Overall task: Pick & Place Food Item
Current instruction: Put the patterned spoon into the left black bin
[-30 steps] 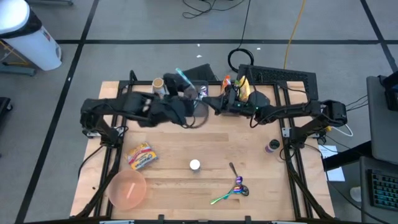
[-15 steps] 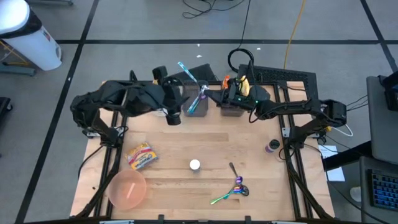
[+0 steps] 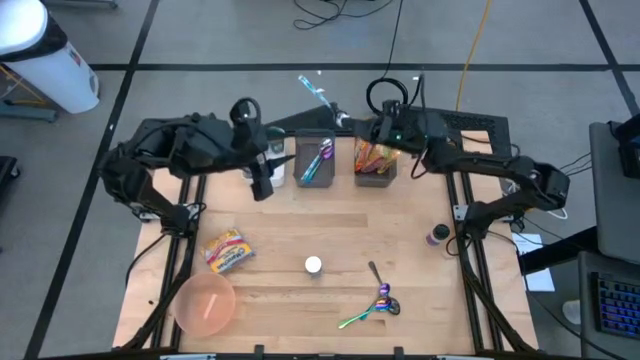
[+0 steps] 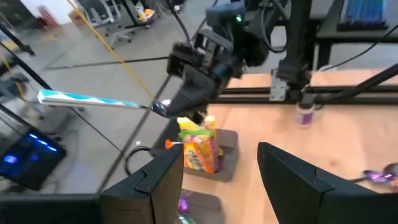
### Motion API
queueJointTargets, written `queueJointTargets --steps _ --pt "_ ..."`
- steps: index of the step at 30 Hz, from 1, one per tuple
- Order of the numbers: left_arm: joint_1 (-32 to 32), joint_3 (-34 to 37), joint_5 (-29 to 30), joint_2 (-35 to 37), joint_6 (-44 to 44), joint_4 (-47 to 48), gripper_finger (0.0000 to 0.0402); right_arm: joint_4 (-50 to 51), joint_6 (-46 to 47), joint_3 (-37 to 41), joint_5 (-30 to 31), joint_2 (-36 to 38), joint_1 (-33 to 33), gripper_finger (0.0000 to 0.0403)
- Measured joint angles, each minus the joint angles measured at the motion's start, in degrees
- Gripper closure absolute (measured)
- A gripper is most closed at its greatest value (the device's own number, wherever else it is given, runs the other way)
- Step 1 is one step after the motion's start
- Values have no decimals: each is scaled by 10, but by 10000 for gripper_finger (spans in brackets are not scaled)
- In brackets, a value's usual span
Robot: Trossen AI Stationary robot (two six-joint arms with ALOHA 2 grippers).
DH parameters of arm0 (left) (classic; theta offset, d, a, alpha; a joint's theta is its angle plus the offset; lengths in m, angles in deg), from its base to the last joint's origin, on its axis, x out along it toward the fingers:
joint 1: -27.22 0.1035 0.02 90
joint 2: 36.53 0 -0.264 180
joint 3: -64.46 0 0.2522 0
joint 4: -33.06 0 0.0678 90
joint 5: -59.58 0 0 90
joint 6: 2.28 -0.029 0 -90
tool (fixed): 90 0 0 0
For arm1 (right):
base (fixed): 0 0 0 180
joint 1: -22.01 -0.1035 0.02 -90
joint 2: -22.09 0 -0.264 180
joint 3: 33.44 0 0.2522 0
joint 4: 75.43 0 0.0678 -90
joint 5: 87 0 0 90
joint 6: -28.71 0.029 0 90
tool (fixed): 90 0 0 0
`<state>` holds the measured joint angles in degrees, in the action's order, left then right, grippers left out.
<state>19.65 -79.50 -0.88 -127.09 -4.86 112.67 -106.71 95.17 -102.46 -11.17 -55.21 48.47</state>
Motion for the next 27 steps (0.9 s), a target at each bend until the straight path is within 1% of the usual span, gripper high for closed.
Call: queueJointTargets --steps 3,6,11,14,17,20,23,27 --pt "16 0 -33 7 27 0 188 99 -67 -53 -19 12 15 402" --pt "37 0 -76 8 49 0 188 232 -152 -121 -42 21 25 403" --pt "71 0 -124 17 56 5 188 468 -308 -239 -36 21 26 403" --pt "89 0 -135 18 46 12 188 568 -368 -282 -7 22 26 403" --pt "103 0 -152 19 23 16 188 635 -389 -298 4 21 31 403" --pt "110 0 -160 16 -6 30 188 684 -387 -299 -27 21 34 403" --pt "111 0 -160 -2 -34 57 188 730 -389 -299 -39 15 27 403" --pt "108 0 -159 -43 -62 104 188 763 -384 -298 -47 -7 12 403"
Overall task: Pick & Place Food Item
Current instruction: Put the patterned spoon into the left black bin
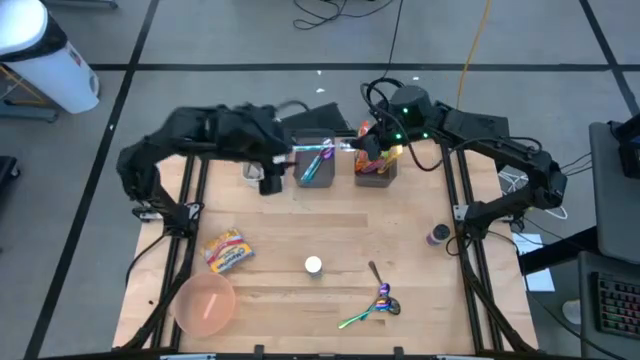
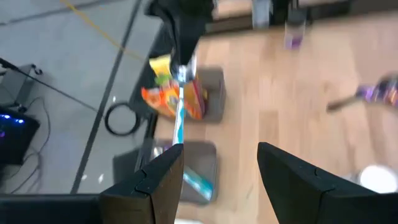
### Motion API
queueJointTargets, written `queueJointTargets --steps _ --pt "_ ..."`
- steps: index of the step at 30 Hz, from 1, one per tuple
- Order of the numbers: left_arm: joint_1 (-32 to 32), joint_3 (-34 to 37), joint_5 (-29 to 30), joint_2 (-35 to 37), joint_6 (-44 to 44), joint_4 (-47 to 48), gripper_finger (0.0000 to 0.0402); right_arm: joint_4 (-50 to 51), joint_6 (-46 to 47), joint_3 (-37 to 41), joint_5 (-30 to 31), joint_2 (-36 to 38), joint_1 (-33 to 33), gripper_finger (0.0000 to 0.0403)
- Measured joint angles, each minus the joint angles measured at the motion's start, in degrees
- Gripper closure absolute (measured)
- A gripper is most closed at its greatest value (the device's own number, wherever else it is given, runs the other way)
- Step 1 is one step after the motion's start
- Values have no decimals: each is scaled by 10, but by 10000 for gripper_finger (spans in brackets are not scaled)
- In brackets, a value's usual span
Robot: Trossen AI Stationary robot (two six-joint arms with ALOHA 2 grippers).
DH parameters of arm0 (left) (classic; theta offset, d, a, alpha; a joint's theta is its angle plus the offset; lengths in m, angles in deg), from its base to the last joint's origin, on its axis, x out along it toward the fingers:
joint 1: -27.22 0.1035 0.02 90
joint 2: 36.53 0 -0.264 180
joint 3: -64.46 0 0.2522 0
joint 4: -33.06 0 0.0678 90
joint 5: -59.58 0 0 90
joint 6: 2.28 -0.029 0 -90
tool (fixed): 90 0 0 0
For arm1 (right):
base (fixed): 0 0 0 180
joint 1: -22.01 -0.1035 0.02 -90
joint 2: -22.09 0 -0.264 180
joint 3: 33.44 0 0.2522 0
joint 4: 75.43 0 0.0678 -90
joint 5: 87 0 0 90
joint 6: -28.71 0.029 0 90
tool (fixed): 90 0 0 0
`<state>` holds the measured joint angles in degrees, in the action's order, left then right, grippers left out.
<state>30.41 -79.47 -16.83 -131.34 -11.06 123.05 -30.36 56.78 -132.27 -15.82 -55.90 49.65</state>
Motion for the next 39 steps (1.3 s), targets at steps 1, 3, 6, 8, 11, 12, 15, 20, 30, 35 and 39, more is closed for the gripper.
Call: queueJointTargets --steps 1,3,6,8,11,12,15,20,30,35,39 --pt "-2 0 4 -10 -9 9 188 -2 3 0 -11 -5 -2 403" --pt "-7 0 21 -28 -27 26 188 -10 17 -1 -32 -15 -7 403" --pt "-16 0 54 -54 -48 40 188 -10 29 -1 -38 -26 -10 403" --pt "-22 0 74 -65 -56 48 188 -33 42 -1 -40 -35 -14 403" --pt "-28 0 103 -75 -66 55 188 -48 57 0 -58 -36 -15 403" --pt "-29 0 111 -78 -66 58 188 -60 60 -1 -67 -36 -15 403" --pt "-30 0 125 -85 -66 72 188 -79 74 -1 -81 -39 -15 403" --pt "-30 0 161 -89 -66 86 188 -103 90 0 -94 -41 -15 403" --pt "-28 0 240 -91 -73 82 188 -101 84 0 -103 -44 -19 403" --pt "-25 0 234 -91 -75 76 188 -101 78 0 -100 -44 -24 403" --pt "-19 0 212 -91 -72 76 189 -101 76 0 -100 -44 -26 403"
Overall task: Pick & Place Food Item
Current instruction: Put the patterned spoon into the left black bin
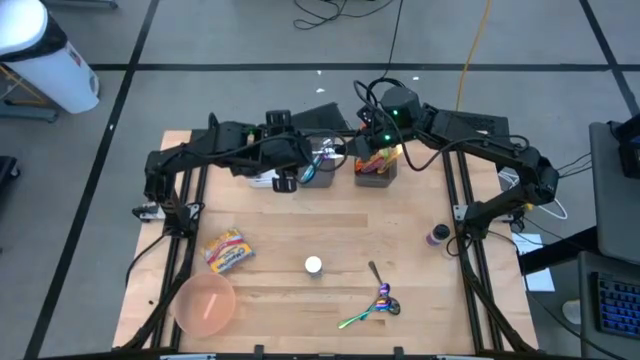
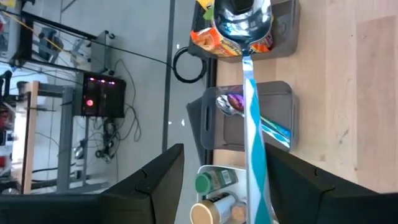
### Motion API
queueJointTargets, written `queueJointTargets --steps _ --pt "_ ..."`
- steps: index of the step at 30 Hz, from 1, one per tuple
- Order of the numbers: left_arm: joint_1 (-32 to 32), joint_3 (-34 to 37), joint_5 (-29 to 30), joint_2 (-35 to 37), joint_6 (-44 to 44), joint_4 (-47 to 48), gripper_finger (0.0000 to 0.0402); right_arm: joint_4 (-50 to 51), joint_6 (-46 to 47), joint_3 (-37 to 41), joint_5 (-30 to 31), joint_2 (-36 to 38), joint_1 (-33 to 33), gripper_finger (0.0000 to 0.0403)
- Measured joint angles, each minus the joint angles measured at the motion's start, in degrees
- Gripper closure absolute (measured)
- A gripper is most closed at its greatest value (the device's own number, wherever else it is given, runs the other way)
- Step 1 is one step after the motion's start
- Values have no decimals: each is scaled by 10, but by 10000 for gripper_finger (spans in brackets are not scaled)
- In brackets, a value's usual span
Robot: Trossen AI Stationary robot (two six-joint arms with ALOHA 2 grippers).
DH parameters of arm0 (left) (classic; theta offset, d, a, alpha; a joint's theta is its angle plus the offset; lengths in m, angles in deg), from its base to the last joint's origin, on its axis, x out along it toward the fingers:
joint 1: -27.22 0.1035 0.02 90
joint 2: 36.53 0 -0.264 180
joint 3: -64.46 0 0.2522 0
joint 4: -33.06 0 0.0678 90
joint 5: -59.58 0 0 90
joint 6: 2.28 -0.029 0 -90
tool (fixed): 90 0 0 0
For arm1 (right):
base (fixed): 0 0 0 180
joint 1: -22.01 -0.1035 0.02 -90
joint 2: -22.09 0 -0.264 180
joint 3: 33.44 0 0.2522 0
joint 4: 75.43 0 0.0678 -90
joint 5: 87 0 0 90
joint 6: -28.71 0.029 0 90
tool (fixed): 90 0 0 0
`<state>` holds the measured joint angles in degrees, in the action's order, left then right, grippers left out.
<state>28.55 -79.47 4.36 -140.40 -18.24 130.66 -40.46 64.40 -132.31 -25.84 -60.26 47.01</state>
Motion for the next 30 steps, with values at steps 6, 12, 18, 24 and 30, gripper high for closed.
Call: queueJointTargets --steps 6,12,18,24,30 --pt "8 0 -6 0 15 0 236 -1 -1 0 1 0 0 403" --pt "9 0 -21 0 14 1 309 -4 -1 0 2 0 0 403" --pt "8 0 -26 0 7 3 373 -5 -2 0 2 0 0 403" --pt "9 0 -37 0 11 5 375 -3 -2 0 0 0 0 403" --pt "9 0 -37 0 20 7 375 -18 -3 0 1 0 0 399"
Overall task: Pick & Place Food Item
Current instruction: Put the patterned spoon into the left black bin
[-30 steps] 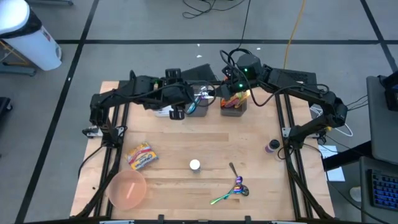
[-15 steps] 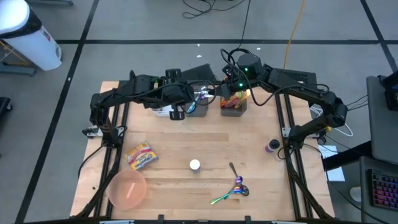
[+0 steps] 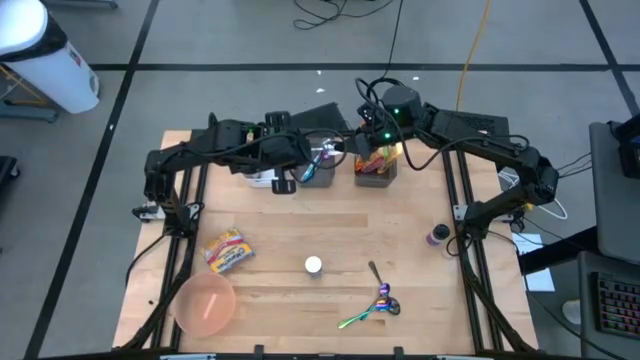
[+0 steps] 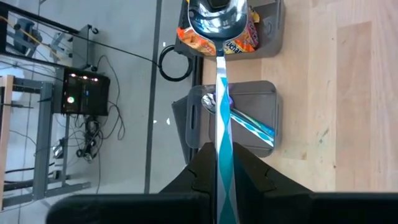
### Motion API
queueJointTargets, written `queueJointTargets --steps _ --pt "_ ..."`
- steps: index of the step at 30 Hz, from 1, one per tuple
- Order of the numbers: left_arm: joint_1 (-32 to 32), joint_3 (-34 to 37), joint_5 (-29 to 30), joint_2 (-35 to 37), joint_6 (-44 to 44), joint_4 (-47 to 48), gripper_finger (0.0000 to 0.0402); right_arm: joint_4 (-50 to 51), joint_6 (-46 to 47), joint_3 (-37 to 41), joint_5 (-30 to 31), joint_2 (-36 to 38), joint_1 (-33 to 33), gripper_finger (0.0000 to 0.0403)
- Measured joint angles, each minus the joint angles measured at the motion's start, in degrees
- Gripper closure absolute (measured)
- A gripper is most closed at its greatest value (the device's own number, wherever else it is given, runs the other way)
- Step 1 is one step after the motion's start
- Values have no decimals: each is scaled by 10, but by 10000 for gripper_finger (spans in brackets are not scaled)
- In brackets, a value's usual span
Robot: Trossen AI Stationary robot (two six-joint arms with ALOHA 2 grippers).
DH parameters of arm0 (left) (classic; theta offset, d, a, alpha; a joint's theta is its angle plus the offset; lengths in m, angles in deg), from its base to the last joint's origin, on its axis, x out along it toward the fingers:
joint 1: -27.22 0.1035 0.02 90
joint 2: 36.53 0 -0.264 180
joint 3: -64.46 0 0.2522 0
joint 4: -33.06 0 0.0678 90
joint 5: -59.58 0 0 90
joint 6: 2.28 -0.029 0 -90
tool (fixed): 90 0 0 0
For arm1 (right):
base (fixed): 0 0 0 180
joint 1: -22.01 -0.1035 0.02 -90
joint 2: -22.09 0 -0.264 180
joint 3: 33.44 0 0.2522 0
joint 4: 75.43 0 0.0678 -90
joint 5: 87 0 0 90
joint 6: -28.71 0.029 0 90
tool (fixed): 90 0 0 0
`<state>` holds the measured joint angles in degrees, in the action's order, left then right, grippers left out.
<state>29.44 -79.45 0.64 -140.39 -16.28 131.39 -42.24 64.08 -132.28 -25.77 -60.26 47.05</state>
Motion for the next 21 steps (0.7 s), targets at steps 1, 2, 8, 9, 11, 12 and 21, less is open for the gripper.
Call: queueJointTargets --steps 1,2,8,9,11,12,21 --pt "0 0 0 1 5 1 375 -7 0 0 0 0 0 396" --pt "0 0 1 1 11 2 375 -13 -1 0 0 0 0 392" --pt "1 0 -5 1 34 12 375 -31 1 0 -6 0 0 353" --pt "1 0 -9 1 39 12 375 -35 2 0 -7 0 0 344" --pt "2 0 -13 1 47 13 375 -42 8 0 -7 0 0 325" --pt "2 0 -16 1 50 13 375 -46 9 0 -5 0 0 314" --pt "28 0 -91 0 98 13 375 -64 15 0 1 0 16 204"
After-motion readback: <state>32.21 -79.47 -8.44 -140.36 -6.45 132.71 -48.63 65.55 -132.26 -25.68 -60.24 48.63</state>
